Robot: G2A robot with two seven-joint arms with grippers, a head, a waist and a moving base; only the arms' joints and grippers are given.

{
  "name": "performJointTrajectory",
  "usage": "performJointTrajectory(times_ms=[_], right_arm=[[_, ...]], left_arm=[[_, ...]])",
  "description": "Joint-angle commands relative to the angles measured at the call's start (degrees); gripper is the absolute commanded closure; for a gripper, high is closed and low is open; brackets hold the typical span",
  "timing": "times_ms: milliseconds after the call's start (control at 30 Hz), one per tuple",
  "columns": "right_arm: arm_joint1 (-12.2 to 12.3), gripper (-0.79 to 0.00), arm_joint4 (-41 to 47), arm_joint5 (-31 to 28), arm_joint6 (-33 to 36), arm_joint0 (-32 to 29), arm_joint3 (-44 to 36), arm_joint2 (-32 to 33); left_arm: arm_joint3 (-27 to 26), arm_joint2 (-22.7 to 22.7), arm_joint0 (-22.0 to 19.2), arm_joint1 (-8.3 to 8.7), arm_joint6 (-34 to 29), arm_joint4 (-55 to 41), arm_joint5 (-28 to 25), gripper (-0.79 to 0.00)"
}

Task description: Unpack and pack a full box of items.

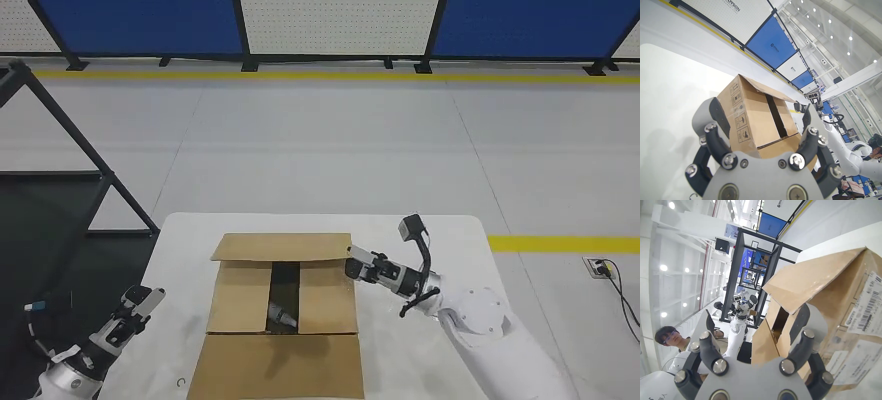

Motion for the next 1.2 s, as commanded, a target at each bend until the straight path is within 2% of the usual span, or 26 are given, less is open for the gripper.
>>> performJointTrajectory(times_ms=[0, 367, 567, 967, 1167], right_arm=[[-0.5, -0.785, 0.6, 0.2, -0.2, 1.5, 1.2, -0.8], [-5.0, -0.785, 0.3, 2.2, -6.3, 14.4, 13.4, -7.7], [-8.0, -0.785, -2.1, 3.0, -12.3, 20.5, 21.1, -11.7], [-8.0, -0.785, -2.1, 3.0, -12.3, 20.5, 21.1, -11.7], [-9.2, -0.785, 0.3, 5.4, -20.5, 18.9, 20.8, -11.1]], left_arm=[[0.0, 0.0, 0.0, 0.00, 0.0, 0.0, 0.0, -0.785], [0.0, 0.0, 0.0, 0.00, 0.0, 0.0, 0.0, -0.785], [0.0, 0.0, 0.0, 0.00, 0.0, 0.0, 0.0, -0.785], [0.0, 0.0, 0.0, 0.00, 0.0, 0.0, 0.0, -0.785], [-1.0, 0.5, 0.3, 0.00, 0.4, 1.0, 0.2, -0.785]])
